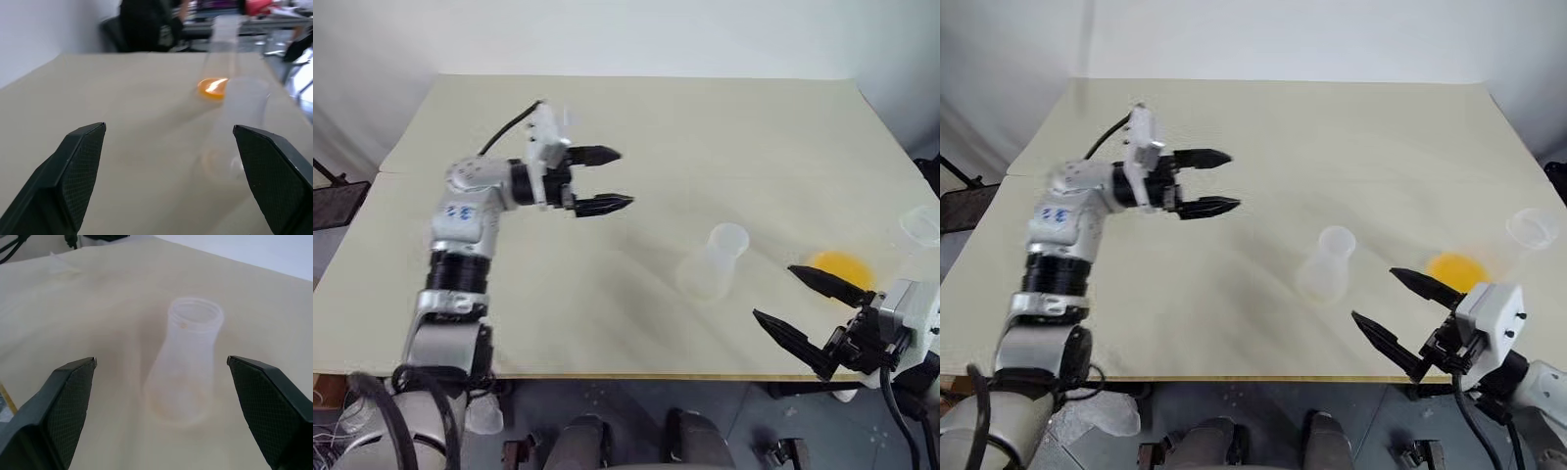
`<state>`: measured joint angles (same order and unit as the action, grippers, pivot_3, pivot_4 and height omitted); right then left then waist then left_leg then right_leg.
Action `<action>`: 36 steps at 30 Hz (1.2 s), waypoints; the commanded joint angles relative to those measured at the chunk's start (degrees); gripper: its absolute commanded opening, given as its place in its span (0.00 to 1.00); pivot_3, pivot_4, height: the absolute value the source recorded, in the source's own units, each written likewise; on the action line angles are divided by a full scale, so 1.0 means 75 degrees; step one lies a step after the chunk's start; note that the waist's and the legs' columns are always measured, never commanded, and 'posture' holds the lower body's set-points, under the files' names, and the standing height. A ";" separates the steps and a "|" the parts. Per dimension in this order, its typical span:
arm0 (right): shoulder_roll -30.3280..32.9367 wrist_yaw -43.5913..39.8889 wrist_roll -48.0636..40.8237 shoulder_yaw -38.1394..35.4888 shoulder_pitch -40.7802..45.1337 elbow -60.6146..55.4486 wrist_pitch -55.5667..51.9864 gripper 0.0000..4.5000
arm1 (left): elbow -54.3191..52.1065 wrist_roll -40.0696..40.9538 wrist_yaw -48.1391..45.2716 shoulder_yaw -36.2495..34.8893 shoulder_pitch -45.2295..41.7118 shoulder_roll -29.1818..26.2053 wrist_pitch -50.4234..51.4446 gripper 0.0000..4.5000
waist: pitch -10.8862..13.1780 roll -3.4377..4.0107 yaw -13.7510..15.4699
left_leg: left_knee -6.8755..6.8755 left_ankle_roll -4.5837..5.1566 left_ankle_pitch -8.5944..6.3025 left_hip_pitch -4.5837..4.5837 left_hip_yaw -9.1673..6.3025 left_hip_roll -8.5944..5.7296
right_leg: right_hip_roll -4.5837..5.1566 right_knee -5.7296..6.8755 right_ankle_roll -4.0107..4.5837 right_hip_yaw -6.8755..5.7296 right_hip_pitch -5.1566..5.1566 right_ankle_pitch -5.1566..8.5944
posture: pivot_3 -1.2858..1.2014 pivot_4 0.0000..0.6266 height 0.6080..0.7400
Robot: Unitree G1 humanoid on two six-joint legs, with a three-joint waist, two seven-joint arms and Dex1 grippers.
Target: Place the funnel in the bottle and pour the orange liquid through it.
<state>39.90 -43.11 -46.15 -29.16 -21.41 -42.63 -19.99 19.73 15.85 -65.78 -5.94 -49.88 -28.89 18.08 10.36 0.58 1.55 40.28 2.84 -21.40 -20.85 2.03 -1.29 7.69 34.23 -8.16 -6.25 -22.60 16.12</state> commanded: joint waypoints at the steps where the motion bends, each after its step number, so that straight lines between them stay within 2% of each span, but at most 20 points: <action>1: -0.0021 -0.0172 -0.0552 0.0246 0.0271 -0.0292 -0.0007 1.00 | -0.1029 0.0369 0.0613 -0.0715 0.0917 -0.0434 0.0285 0.98 | 0.0000 -0.0001 0.0002 | 0.0000 -0.0001 0.0000 0.0000 -0.0004 0.0000 | 0.0000 0.0003 0.0000 -0.0001 0.0000 0.0000 | 0.52 0.24 1.00; 5: -0.0124 -0.0532 -0.0594 0.0731 0.0394 -0.0307 0.0136 1.00 | -0.1843 0.0672 0.1174 -0.1344 0.2243 -0.0716 0.0626 0.98 | 0.0000 -0.0002 0.0008 | 0.0003 -0.0004 -0.0002 0.0003 -0.0016 -0.0001 | 0.0004 0.0009 -0.0001 -0.0001 0.0004 0.0000 | 0.52 0.24 1.00; 7: -0.0158 -0.0819 -0.0205 0.1316 0.0422 -0.0135 0.0250 1.00 | -0.2455 0.0812 0.1444 -0.1945 0.3622 -0.0832 0.0769 0.98 | -0.0003 -0.0006 -0.0023 | 0.0003 -0.0006 -0.0003 0.0006 -0.0019 -0.0002 | 0.0006 0.0007 0.0000 0.0001 0.0008 0.0000 | 0.52 0.24 1.00; 9: -0.0187 -0.0957 0.0028 0.1640 0.0514 0.0028 0.0335 1.00 | -0.2891 0.1042 0.1622 -0.2437 0.4536 -0.0834 0.0675 0.98 | -0.0002 -0.0007 -0.0051 | -0.0015 -0.0017 -0.0011 0.0040 -0.0008 0.0000 | 0.0006 0.0015 0.0000 0.0016 0.0018 0.0000 | 0.52 0.24 1.00; 17: -0.0224 -0.1359 0.0336 0.2170 0.1312 0.0784 0.0472 1.00 | -0.3291 0.1664 0.2147 -0.4248 0.6803 -0.0730 -0.0006 0.98 | -0.0008 -0.0026 -0.0029 | -0.0016 -0.0030 -0.0023 0.0065 -0.0006 0.0009 | 0.0013 0.0011 0.0007 0.0034 0.0032 0.0004 | 0.52 0.24 1.00; 25: -0.0257 -0.1660 0.0376 0.2294 0.1741 0.1209 0.0524 1.00 | -0.3123 0.2097 0.2744 -0.5302 0.7648 -0.0490 -0.0566 0.98 | -0.0010 -0.0029 -0.0022 | -0.0022 -0.0033 -0.0027 0.0066 -0.0006 0.0011 | 0.0022 0.0015 0.0016 0.0035 0.0030 0.0009 | 0.52 0.24 1.00; 31: -0.0299 -0.1680 0.0301 0.2226 0.1822 0.1143 0.0489 1.00 | -0.2630 0.1893 0.3132 -0.5221 0.7367 -0.0634 -0.1025 0.98 | -0.0010 -0.0030 -0.0016 | -0.0023 -0.0031 -0.0030 0.0066 -0.0006 0.0010 | 0.0027 0.0016 0.0017 0.0034 0.0029 0.0009 | 0.52 0.24 1.00; 36: -0.0374 -0.1498 0.0340 0.2242 0.1825 0.1010 0.0446 1.00 | -0.1922 0.1558 0.3605 -0.4883 0.6684 -0.0778 -0.1379 0.98 | -0.0011 -0.0032 -0.0013 | -0.0023 -0.0031 -0.0031 0.0066 0.0000 0.0009 | 0.0023 0.0022 0.0017 0.0019 0.0025 0.0009 | 0.52 0.24 1.00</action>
<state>37.45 -54.74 -42.89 -11.59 -7.78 -33.32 -17.36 4.71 28.05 -39.59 -42.73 1.04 -33.18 9.19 10.28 0.33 1.45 40.11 2.61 -21.63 -20.35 2.04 -1.23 7.85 34.41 -8.03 -6.11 -22.41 16.18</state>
